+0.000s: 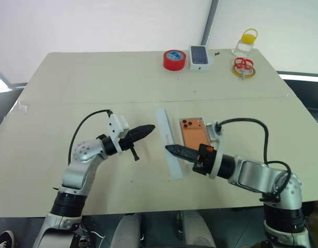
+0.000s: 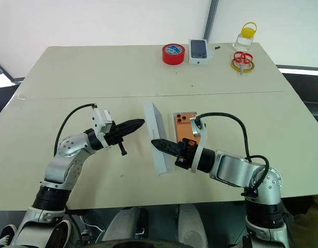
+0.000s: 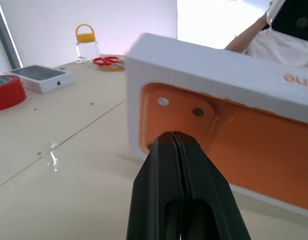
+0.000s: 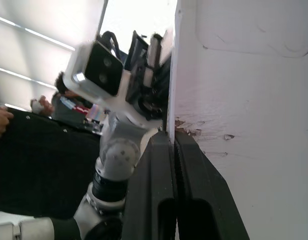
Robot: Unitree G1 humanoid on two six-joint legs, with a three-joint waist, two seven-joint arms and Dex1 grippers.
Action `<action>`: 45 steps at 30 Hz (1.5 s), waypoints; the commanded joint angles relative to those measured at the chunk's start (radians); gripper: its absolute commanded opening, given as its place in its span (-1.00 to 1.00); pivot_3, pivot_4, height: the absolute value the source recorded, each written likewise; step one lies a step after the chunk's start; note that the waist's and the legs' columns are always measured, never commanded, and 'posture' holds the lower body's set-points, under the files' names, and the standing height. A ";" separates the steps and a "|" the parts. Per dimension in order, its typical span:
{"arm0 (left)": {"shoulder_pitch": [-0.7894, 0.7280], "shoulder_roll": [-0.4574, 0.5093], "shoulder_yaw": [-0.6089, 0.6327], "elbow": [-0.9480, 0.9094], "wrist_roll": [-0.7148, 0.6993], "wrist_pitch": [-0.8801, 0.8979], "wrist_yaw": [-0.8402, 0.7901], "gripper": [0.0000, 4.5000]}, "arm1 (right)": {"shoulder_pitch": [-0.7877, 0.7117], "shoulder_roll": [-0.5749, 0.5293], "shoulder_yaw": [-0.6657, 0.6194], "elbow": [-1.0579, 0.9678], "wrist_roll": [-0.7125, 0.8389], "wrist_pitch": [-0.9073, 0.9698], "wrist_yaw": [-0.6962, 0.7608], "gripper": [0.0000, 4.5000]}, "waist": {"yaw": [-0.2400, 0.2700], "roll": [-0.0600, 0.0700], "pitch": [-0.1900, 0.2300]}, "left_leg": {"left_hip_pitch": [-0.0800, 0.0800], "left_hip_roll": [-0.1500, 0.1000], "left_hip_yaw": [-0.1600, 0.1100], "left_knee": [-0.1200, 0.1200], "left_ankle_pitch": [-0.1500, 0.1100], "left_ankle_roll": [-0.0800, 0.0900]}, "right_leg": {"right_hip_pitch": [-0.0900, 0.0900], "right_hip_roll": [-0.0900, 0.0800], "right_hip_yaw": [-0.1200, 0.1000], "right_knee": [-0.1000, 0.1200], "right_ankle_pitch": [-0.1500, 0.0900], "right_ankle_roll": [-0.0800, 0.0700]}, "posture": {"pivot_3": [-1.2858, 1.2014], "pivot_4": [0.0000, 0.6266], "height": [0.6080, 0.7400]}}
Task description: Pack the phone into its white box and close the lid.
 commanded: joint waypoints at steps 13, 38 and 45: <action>-0.046 -0.072 -0.060 0.109 0.106 -0.084 0.072 -0.98 | -0.130 -0.078 0.072 0.281 -0.009 -0.103 -0.048 -1.00 | 0.004 0.000 0.000 | -0.001 0.000 0.000 0.000 0.000 0.000 | 0.000 0.000 0.000 -0.003 0.000 -0.001 | 0.03 -0.52 1.00; -0.180 -0.315 -0.134 0.321 0.160 -0.137 0.106 -1.00 | -0.144 -0.496 0.019 0.325 -0.929 -0.244 0.805 0.29 | 0.025 -0.001 -0.001 | 0.000 0.003 0.001 0.001 -0.002 0.003 | 0.003 0.003 -0.002 -0.007 0.001 -0.001 | 0.03 -0.52 1.00; -0.202 -0.250 -0.066 0.328 0.151 -0.075 0.141 -1.00 | -0.088 -0.445 0.121 0.304 -1.365 -0.570 0.841 -0.29 | 0.027 0.000 -0.001 | 0.000 0.005 0.000 0.001 -0.002 0.003 | 0.002 0.006 -0.001 -0.007 0.001 -0.001 | 0.03 -0.52 1.00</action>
